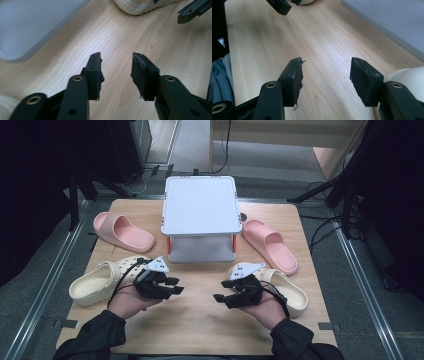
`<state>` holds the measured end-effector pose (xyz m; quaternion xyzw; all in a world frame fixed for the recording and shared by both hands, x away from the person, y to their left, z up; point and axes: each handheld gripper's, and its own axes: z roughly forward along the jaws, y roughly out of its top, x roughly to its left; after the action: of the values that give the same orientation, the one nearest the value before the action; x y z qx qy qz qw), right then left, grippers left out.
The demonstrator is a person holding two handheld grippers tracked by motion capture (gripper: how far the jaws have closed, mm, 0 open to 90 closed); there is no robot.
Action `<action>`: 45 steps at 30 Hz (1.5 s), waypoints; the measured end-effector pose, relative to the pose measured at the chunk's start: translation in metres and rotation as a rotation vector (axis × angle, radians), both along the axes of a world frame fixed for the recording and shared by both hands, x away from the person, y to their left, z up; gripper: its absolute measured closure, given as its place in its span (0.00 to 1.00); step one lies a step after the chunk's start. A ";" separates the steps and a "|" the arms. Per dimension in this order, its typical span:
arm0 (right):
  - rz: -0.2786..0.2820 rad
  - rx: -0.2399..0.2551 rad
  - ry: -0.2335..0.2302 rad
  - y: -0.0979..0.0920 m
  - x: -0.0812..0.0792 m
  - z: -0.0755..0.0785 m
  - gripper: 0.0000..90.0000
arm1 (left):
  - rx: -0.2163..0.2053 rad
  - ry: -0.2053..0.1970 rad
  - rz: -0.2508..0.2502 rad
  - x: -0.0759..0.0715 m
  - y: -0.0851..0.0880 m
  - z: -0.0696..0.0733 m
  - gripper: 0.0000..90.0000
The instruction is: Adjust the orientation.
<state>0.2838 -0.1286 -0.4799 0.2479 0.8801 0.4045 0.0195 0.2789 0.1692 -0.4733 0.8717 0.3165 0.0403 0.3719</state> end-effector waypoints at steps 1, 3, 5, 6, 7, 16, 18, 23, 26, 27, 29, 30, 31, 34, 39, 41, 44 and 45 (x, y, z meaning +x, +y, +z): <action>-0.004 0.019 -0.010 -0.002 -0.002 0.002 0.52 | -0.003 0.002 -0.007 0.001 -0.002 0.000 0.62; -0.003 0.032 -0.014 -0.003 -0.004 0.003 0.52 | -0.009 0.013 -0.011 0.003 -0.004 0.000 0.57; 0.002 0.021 -0.028 -0.005 -0.005 0.002 0.52 | -0.013 0.021 -0.030 0.005 -0.006 -0.002 0.54; 0.001 0.010 -0.038 -0.006 -0.007 0.002 0.51 | -0.010 0.013 -0.039 0.005 -0.007 -0.001 0.54; -0.003 0.003 -0.047 -0.007 -0.008 0.001 0.50 | -0.016 0.008 -0.043 0.005 -0.009 -0.001 0.54; -0.021 -0.011 -0.027 -0.011 -0.007 0.004 0.48 | -0.069 -0.038 -0.059 0.004 -0.006 0.004 0.53; -0.021 -0.010 -0.025 -0.011 -0.006 0.004 0.48 | -0.066 -0.048 -0.052 0.004 -0.005 0.005 0.53; -0.016 0.005 -0.027 -0.013 -0.004 0.008 0.51 | -0.039 -0.031 -0.049 0.001 -0.005 0.006 0.55; -0.008 0.004 -0.026 -0.013 -0.003 0.010 0.52 | -0.044 -0.030 -0.050 -0.001 -0.004 0.009 0.55; -0.010 0.004 -0.025 -0.013 -0.003 0.010 0.52 | -0.044 -0.033 -0.046 -0.002 -0.003 0.009 0.55; -0.007 0.004 -0.024 -0.012 -0.003 0.010 0.53 | -0.045 -0.026 -0.039 -0.004 -0.001 0.011 0.55; -0.003 0.003 -0.026 -0.011 -0.002 0.010 0.53 | -0.045 -0.026 -0.039 -0.004 -0.001 0.011 0.55; -0.003 0.003 -0.026 -0.011 -0.002 0.010 0.53 | -0.048 -0.021 -0.030 -0.005 0.000 0.012 0.55; 0.019 -0.011 -0.025 -0.006 -0.001 0.008 0.52 | -0.035 -0.015 -0.035 -0.011 0.008 0.015 0.62; 0.030 -0.024 -0.020 -0.003 0.000 0.007 0.52 | -0.036 0.012 -0.016 -0.013 0.017 0.015 0.62; 0.041 -0.022 -0.022 -0.001 0.002 0.006 0.51 | -0.015 0.017 -0.021 -0.015 0.021 0.014 0.62; 0.046 -0.022 -0.020 0.001 0.003 0.006 0.50 | -0.007 0.021 -0.010 -0.015 0.026 0.014 0.61; 0.049 -0.023 -0.020 0.002 0.004 0.006 0.50 | -0.007 0.024 0.000 -0.015 0.029 0.015 0.60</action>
<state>0.2874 -0.1263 -0.4741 0.2218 0.8903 0.3971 0.0212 0.2635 0.1984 -0.4583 0.8708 0.3211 0.0285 0.3713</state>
